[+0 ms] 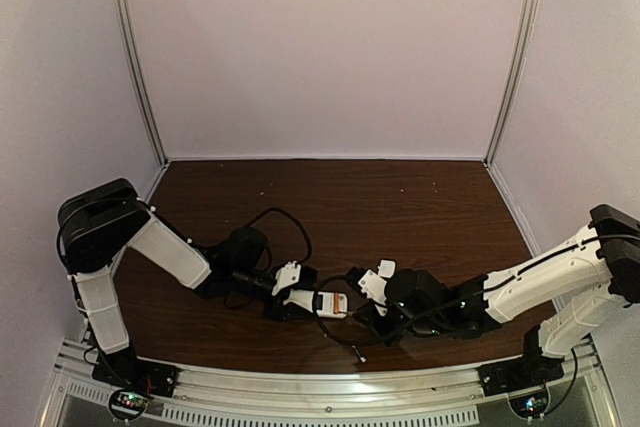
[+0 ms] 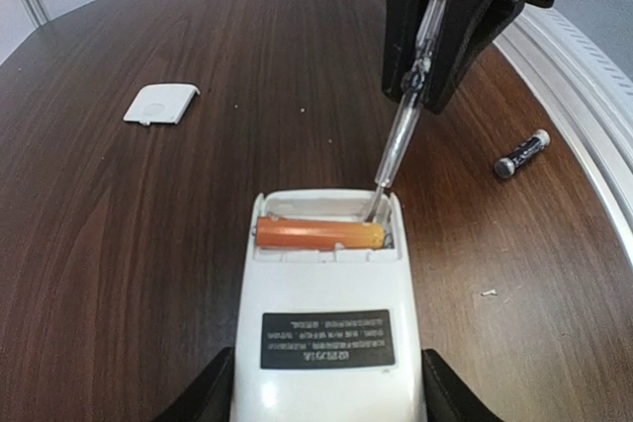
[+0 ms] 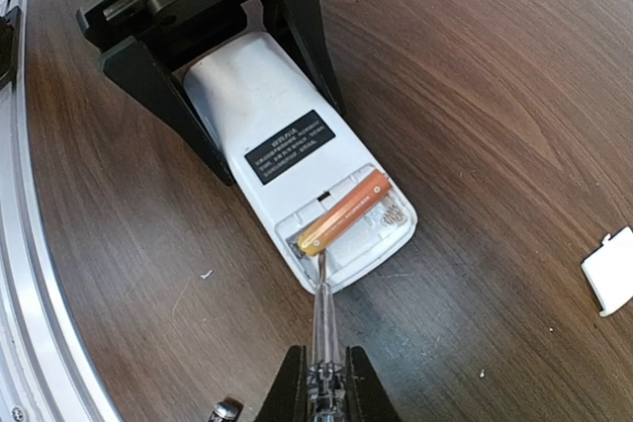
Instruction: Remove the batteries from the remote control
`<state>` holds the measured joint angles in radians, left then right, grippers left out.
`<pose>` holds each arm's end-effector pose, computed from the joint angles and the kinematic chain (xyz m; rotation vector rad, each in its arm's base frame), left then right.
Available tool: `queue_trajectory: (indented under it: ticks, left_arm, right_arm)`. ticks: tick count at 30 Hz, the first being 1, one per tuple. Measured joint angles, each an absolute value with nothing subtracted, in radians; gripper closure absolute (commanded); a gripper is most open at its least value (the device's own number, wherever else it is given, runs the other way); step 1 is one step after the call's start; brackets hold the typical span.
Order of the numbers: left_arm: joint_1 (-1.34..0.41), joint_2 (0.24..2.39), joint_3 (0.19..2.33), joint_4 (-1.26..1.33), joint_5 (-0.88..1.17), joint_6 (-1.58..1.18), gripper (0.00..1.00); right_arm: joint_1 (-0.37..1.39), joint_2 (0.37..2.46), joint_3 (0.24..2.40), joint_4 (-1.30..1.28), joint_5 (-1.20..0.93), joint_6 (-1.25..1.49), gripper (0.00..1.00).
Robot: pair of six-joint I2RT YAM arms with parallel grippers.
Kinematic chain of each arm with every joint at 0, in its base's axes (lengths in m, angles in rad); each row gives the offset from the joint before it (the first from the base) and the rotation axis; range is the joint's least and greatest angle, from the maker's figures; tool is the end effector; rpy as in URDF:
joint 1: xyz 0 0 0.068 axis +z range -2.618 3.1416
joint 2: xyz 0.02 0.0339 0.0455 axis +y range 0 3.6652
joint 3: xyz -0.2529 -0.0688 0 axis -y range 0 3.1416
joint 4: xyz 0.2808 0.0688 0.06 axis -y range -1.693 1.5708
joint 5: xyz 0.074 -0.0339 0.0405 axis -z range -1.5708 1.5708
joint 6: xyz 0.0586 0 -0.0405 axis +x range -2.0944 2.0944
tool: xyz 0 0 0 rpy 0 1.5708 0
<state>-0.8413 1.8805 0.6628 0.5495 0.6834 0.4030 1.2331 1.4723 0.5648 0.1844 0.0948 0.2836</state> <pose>0.2018 -0.2813 0.0376 1.5987 1.5750 -1.0008 0.1094 0.2949 0.0933 -1.0443 2.1435 0.6576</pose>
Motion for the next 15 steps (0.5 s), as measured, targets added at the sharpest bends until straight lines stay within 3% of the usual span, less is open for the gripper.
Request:
queue_trajectory:
  ticks: [15]
  left_arm:
    - [-0.845,1.880,0.664,0.554,0.712,0.403,1.00]
  right_arm:
    - [1.232,1.301,0.572,0.050,0.157,0.284,1.00]
